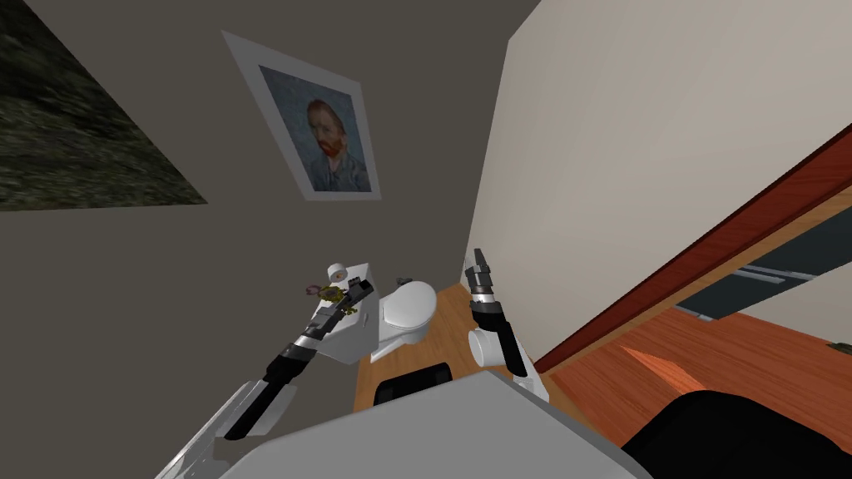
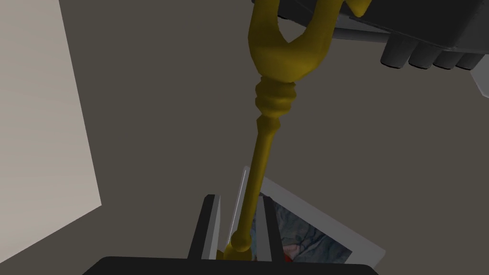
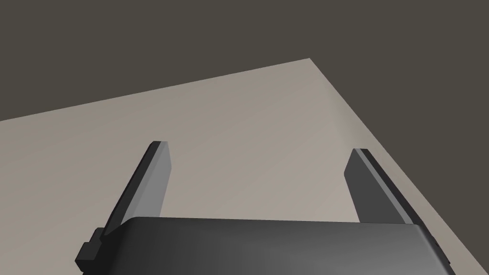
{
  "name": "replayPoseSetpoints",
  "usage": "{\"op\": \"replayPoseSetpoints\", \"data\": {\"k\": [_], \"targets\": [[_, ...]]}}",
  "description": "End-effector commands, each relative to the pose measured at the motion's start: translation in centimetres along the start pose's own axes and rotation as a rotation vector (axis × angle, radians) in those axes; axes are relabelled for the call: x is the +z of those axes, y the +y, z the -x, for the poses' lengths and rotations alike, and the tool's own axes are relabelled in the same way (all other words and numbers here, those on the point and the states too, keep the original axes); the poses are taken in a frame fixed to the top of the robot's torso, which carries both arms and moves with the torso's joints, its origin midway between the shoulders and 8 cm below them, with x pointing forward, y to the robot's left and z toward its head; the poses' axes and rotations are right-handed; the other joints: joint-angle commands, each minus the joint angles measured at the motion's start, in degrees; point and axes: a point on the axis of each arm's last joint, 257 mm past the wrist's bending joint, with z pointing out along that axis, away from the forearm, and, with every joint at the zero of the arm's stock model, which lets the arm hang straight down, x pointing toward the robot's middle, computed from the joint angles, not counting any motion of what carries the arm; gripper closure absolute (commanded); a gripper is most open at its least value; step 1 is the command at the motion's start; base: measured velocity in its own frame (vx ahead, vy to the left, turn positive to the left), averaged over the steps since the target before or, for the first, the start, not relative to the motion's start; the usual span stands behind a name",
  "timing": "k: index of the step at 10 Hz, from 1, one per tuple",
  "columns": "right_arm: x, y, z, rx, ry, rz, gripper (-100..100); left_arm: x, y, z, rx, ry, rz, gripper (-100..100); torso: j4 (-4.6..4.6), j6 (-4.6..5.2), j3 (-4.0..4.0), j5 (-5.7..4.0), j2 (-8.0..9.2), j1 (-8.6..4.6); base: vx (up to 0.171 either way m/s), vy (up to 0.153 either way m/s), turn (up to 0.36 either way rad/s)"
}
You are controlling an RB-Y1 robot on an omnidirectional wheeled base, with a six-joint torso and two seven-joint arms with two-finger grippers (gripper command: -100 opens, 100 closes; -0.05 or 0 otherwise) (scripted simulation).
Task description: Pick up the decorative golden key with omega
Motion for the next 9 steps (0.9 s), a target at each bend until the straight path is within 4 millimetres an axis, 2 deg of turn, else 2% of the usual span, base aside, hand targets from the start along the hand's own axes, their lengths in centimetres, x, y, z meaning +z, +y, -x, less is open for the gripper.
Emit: {"op": "replayPoseSetpoints", "data": {"k": [1, 2, 4, 5, 7, 8, 9], "targets": [[0.0, 0.0, 0.0, 0.000, 0.000, 0.000, 0, -1.4, 0.5, -0.5, -0.003, 0.016, 0.011, 100, 0.00, 0.00, 0.00, 0.00, 0.00, 0.00, 0.031, -0.011, 0.001], [0.0, 0.0, 0.0, 0.000, 0.000, 0.000, 0, -2.4, 1.2, 1.6, 0.026, -0.003, 0.011, 100, -0.02, -0.03, 0.01, 0.05, 0.06, 0.11, 0.050, -0.025, -0.157], [0.0, 0.0, 0.0, 0.000, 0.000, 0.000, 0, -4.3, 1.1, 0.7, 0.020, 0.024, 0.025, 100, 0.01, 0.01, 0.01, 0.02, 0.02, 0.06, 0.046, -0.020, -0.052], [0.0, 0.0, 0.0, 0.000, 0.000, 0.000, 0, -5.2, 1.8, 2.6, 0.049, 0.011, 0.023, 100, -0.01, -0.03, 0.03, 0.05, 0.09, 0.10, 0.046, -0.043, -0.181], [0.0, 0.0, 0.0, 0.000, 0.000, 0.000, 0, -7.0, 1.4, 2.0, 0.045, 0.037, 0.032, 100, 0.01, 0.01, 0.03, 0.01, 0.04, 0.02, 0.046, -0.020, -0.038], [0.0, 0.0, 0.0, 0.000, 0.000, 0.000, 0, -6.6, 1.4, 2.1, 0.046, 0.027, 0.027, 100, 0.00, -0.02, 0.04, 0.04, 0.09, 0.09, 0.009, -0.006, 0.013], [0.0, 0.0, 0.0, 0.000, 0.000, 0.000, 0, -6.7, 1.3, 2.0, 0.046, 0.029, 0.027, 0, 0.03, 0.02, 0.07, 0.04, 0.13, 0.12, 0.000, 0.000, 0.000]]}}
